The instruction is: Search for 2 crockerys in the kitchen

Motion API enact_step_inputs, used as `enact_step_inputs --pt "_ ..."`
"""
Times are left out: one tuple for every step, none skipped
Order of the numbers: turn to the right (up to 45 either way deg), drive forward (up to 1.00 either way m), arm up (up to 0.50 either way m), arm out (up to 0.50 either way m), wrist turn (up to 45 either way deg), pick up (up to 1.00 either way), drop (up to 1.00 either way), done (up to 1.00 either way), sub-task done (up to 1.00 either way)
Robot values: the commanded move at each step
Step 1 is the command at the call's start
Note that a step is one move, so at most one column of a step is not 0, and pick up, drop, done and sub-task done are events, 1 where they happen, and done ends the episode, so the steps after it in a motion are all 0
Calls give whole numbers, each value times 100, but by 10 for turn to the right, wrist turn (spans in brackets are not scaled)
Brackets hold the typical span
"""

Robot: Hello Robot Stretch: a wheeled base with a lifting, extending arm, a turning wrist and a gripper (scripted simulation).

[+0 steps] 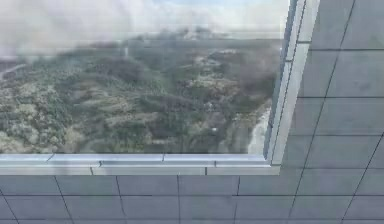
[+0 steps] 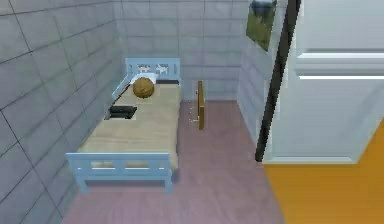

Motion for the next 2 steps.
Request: enact_step_inputs --pt "450 0 0 0 0 0 0 0 0" --pt "450 0 0 0 0 0 0 0 0"
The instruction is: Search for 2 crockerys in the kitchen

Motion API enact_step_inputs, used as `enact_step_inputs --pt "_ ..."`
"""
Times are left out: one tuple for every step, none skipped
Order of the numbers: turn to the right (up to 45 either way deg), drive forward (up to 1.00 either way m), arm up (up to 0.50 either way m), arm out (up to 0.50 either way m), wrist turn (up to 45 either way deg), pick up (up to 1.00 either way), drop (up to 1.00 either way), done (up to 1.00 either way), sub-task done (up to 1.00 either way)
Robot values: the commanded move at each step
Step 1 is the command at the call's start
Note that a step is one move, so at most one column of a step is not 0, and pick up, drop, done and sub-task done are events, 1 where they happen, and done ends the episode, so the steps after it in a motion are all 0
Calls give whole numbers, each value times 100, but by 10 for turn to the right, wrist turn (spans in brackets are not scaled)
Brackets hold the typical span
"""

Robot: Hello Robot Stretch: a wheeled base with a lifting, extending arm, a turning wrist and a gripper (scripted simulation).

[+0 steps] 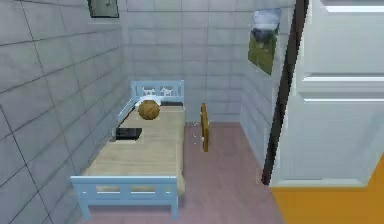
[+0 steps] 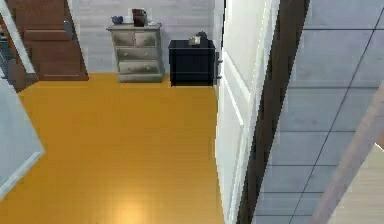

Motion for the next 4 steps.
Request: enact_step_inputs --pt "420 0 0 0 0 0 0 0 0" --pt "0 60 0 0 0 0 0 0 0" --pt "300 0 0 0 0 0 0 0 0" --pt "0 100 0 0 0 0 0 0 0"
